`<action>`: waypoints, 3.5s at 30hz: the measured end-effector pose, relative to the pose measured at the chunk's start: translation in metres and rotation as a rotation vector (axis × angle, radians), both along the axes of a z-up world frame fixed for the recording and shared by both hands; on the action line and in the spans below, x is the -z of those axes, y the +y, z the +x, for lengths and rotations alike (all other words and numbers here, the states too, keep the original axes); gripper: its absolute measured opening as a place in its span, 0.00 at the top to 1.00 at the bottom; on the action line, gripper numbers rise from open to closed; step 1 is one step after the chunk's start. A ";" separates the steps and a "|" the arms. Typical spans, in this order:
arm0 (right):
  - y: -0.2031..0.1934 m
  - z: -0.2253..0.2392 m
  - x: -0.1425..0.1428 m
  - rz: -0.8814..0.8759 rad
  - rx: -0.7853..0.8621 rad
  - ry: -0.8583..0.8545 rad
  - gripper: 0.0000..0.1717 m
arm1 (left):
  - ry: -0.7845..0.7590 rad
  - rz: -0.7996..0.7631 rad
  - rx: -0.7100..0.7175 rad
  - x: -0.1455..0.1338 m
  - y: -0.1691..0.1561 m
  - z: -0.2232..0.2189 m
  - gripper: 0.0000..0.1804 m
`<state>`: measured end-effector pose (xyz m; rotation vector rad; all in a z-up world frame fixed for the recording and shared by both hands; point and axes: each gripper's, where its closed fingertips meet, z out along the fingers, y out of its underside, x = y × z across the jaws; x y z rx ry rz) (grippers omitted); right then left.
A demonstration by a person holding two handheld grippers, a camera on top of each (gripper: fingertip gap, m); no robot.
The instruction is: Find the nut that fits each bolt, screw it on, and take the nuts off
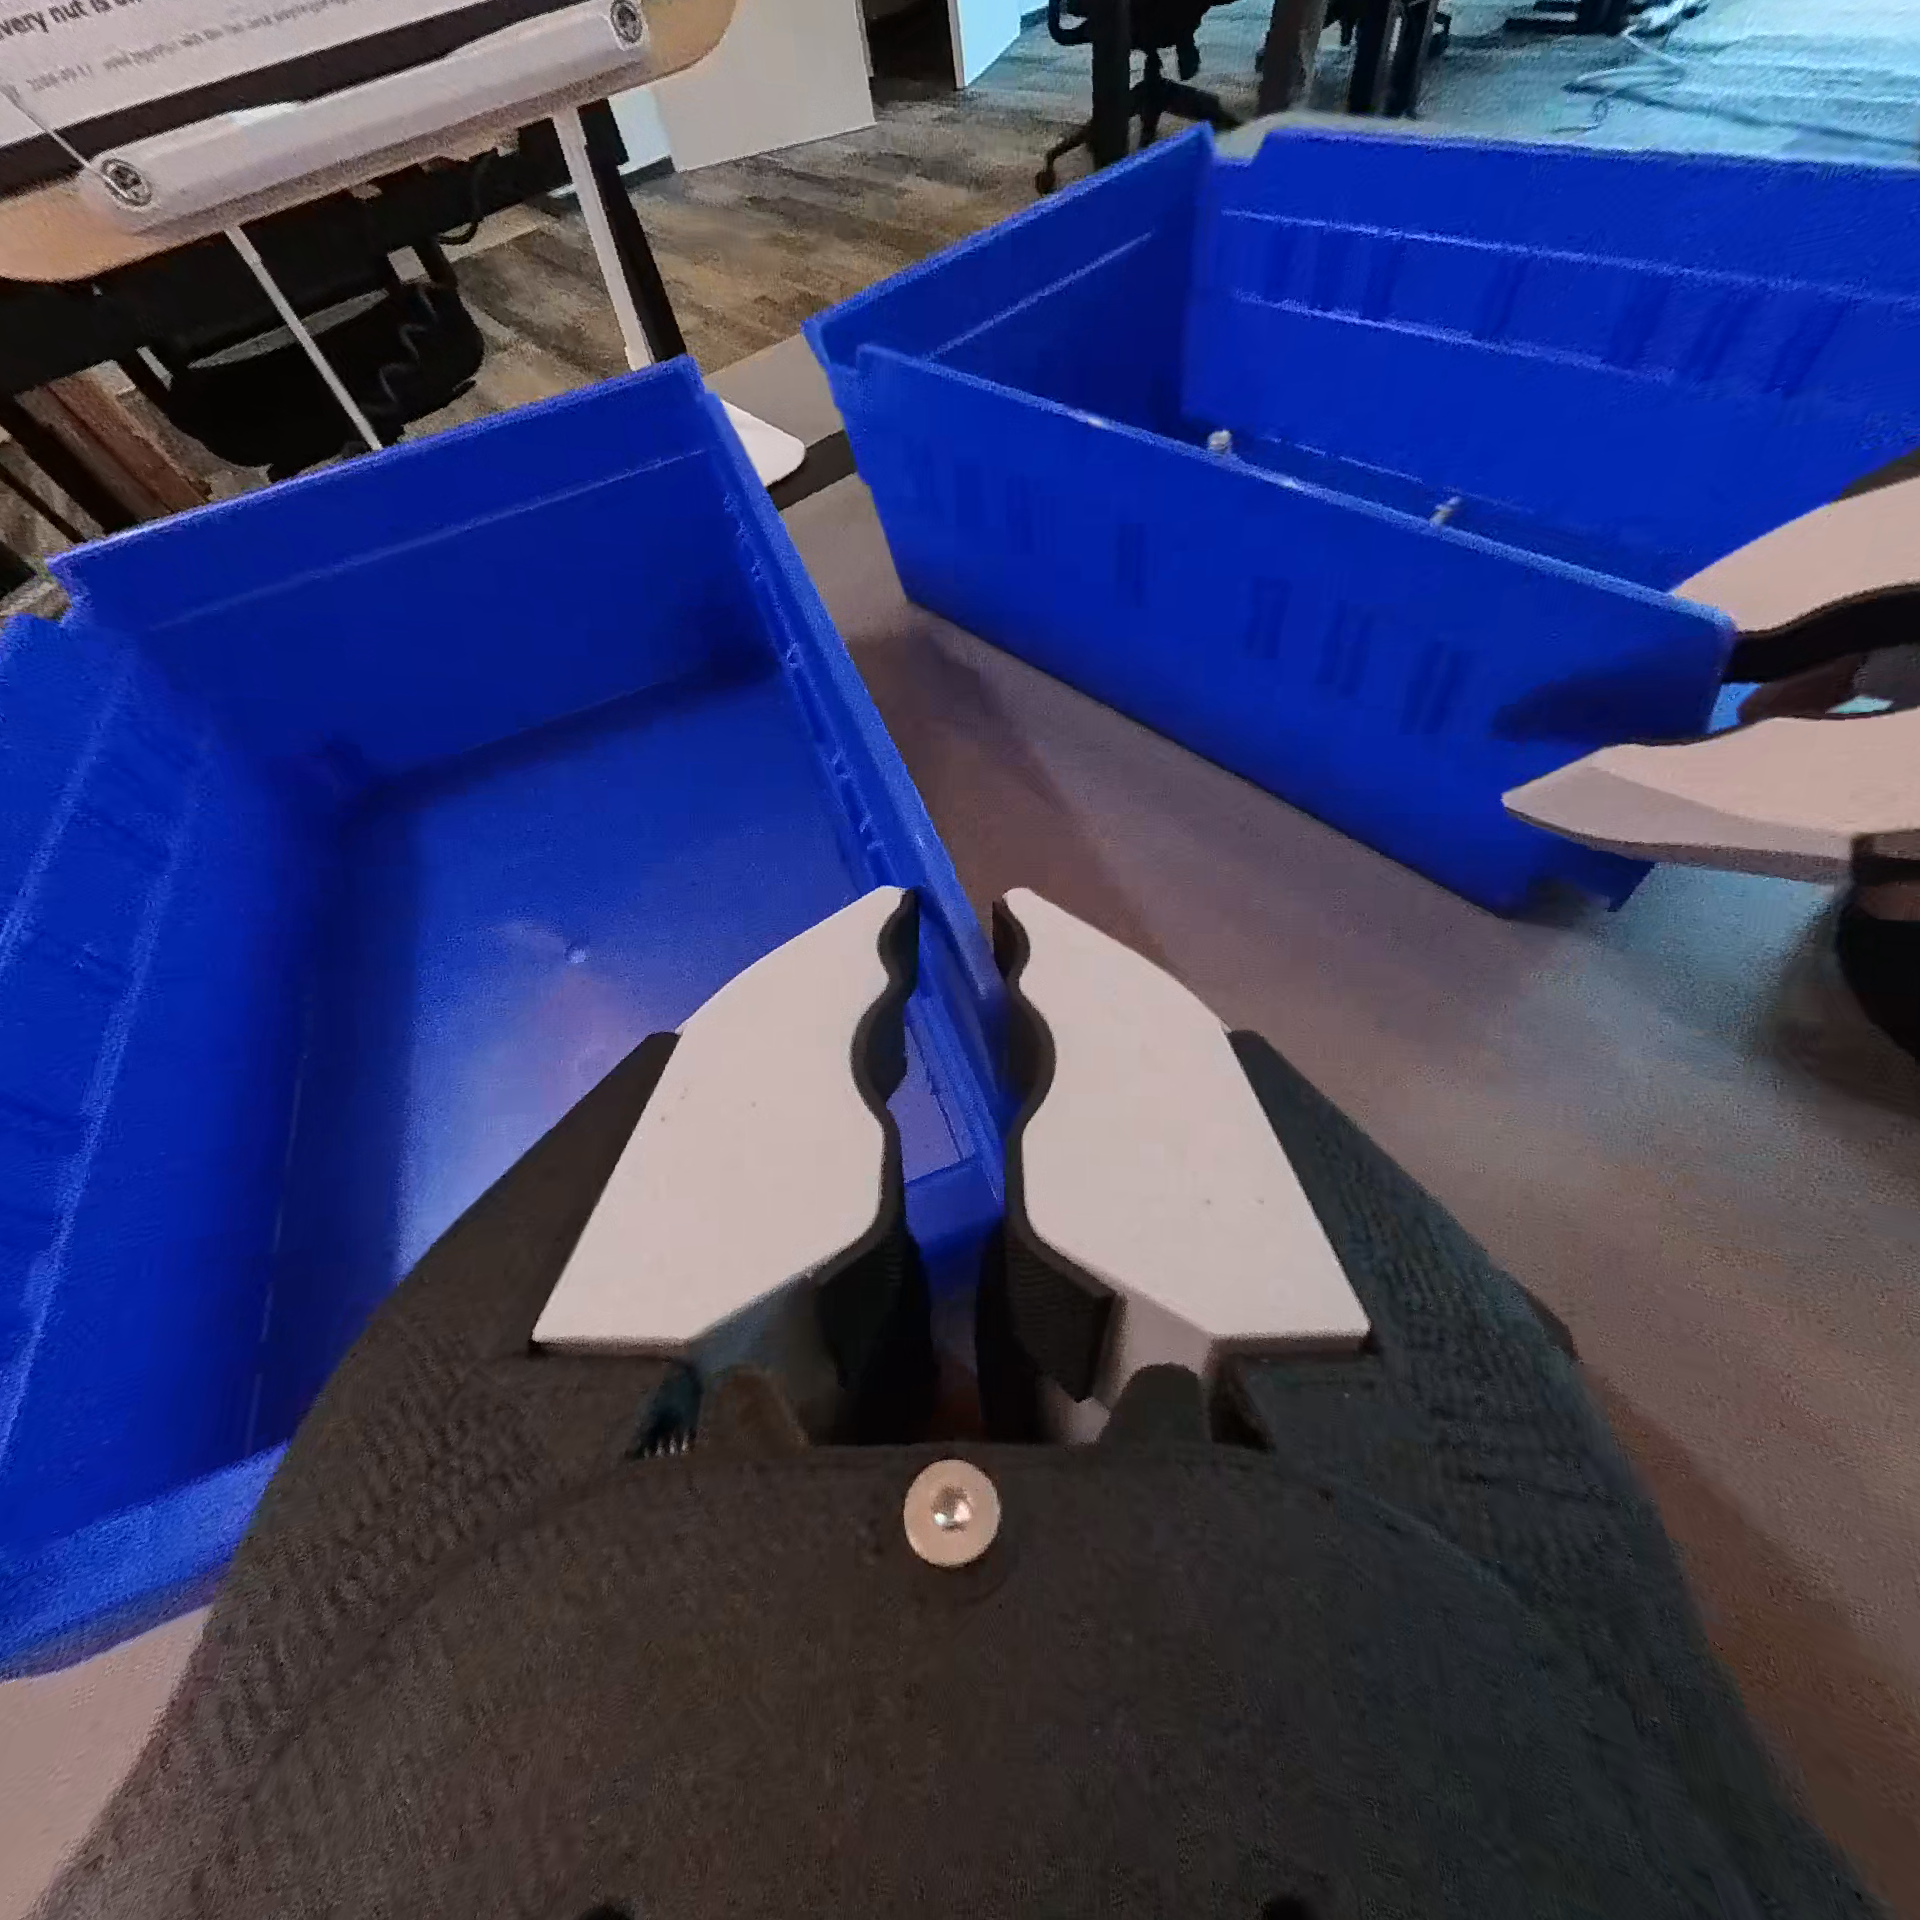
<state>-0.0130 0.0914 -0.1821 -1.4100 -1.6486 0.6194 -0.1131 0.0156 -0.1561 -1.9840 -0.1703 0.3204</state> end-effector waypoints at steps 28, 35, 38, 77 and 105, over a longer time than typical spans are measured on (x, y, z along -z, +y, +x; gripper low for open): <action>0.155 0.084 -0.002 0.029 0.371 -0.001 0.94 | -0.167 -0.019 0.004 0.034 0.089 0.080 0.76; 0.133 0.101 -0.051 0.204 0.453 0.112 0.95 | -0.006 -0.025 0.012 0.006 0.082 0.073 0.90; 0.125 0.108 -0.086 0.248 0.471 0.165 0.95 | 0.053 0.023 0.016 -0.028 0.075 0.077 0.90; -0.270 -0.195 -0.060 0.105 -0.309 0.278 0.93 | 0.134 -0.150 -0.767 -0.046 -0.379 -0.118 0.92; -0.169 -0.134 -0.096 0.069 -0.212 0.474 0.50 | 0.128 0.267 -0.829 -0.034 -0.374 -0.117 0.59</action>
